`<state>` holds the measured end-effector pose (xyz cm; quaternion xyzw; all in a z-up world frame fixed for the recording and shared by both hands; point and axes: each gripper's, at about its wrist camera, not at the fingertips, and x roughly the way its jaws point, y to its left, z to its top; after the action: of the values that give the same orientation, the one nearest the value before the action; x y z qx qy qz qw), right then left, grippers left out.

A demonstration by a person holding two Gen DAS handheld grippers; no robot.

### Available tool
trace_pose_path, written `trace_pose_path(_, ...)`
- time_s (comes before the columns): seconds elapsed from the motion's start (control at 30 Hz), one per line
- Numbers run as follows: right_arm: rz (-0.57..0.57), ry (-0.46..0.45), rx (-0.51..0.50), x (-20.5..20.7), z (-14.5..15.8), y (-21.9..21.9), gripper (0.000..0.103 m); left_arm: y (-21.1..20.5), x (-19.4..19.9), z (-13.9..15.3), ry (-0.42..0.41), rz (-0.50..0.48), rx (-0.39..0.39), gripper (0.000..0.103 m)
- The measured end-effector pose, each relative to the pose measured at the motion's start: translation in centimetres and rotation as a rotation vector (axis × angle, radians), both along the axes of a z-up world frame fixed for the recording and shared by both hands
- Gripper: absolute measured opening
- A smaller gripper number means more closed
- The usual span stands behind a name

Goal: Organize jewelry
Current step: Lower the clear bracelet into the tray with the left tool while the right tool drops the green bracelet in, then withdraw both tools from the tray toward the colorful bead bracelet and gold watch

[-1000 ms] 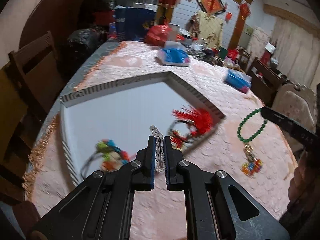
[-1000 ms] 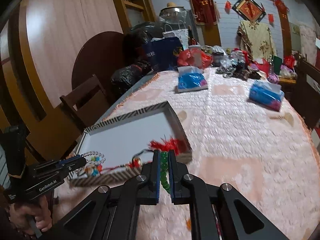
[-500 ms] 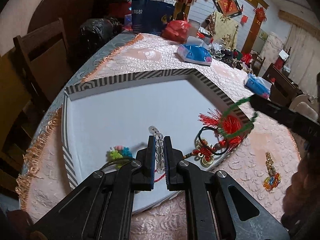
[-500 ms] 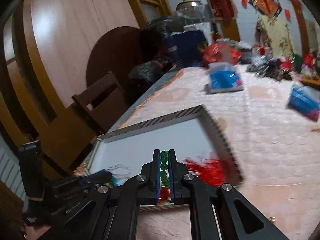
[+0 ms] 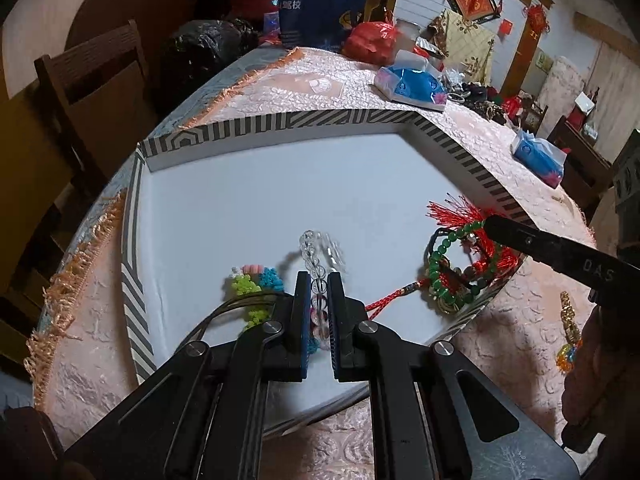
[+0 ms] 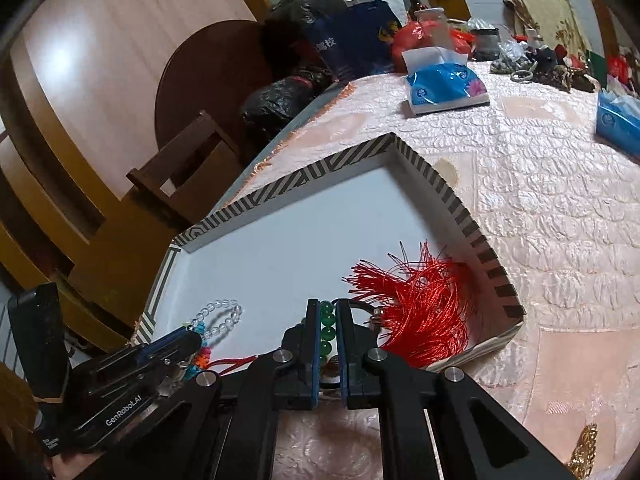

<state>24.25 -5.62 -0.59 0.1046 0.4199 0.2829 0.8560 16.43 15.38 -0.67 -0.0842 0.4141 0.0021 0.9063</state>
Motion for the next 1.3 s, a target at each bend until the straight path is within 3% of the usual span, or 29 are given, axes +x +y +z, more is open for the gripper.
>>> trace_pose_path(0.1, 0.01, 0.009, -0.021, 0.1, -0.4, 0.3, 0.007, 0.1, 0.1, -0.1, 0.005, 0.006, -0.003, 0.006)
trace_pose_path(0.2, -0.01, 0.01, -0.044, 0.2, -0.7, 0.2, 0.006, 0.2, -0.1, -0.2, 0.004, 0.016, 0.005, 0.014)
trace_pose_path(0.3, -0.023, 0.016, -0.024, 0.3, -0.7, -0.3, 0.007, 0.4, -0.4, -0.1, -0.001, 0.023, 0.006, 0.029)
trace_pose_path(0.33, -0.027, 0.016, -0.02, 0.3, -0.7, -0.4, 0.012, 0.4, -0.5, 0.0, -0.006, 0.027, 0.012, 0.032)
trace_pose_path(0.43, -0.038, 0.004, -0.006, 0.0, -0.5, -0.7, 0.024, 0.9, -1.0, 0.2, -0.015, 0.048, 0.027, 0.034)
trace_pose_path(0.6, -0.059, -0.018, 0.039, -0.5, 0.3, -1.6, 0.025, 2.0, -1.8, -0.8, 0.022, 0.09, 0.021, 0.036)
trace_pose_path(0.73, -0.115, -0.068, 0.089, -1.9, 2.6, -4.1, 0.025, 1.4, -2.8, -0.9, 0.013, 0.078, 0.029, 0.039)
trace_pose_path(0.8, -0.151, -0.091, 0.064, -2.9, 3.9, -5.7, 0.025, 1.3, -3.2, -1.0, 0.012, 0.081, 0.036, 0.043)
trace_pose_path(0.9, -0.241, -0.088, -0.061, -4.8, 5.0, -8.4, 0.028, 1.1, -3.7, -0.8, 0.026, 0.076, 0.021, 0.043)
trace_pose_path(0.97, -0.29, -0.068, -0.114, -6.3, 4.9, -10.5, 0.044, 0.6, -3.8, -0.3, 0.03, 0.058, 0.03, 0.043)
trace_pose_path(1.03, -0.335, -0.029, -0.147, -8.2, 4.3, -12.8, 0.044, -0.1, -4.5, 1.2, -0.008, 0.054, 0.064, 0.043)
trace_pose_path(1.17, -0.413, 0.057, -0.164, -11.5, 2.1, -17.4, 0.044, -2.6, -6.5, 3.9, -0.091, 0.006, 0.063, 0.06)
trace_pose_path(1.3, -0.459, 0.114, -0.137, -13.0, 1.2, -20.1, 0.044, -6.5, -8.1, 3.7, -0.097, -0.106, 0.053, 0.061)
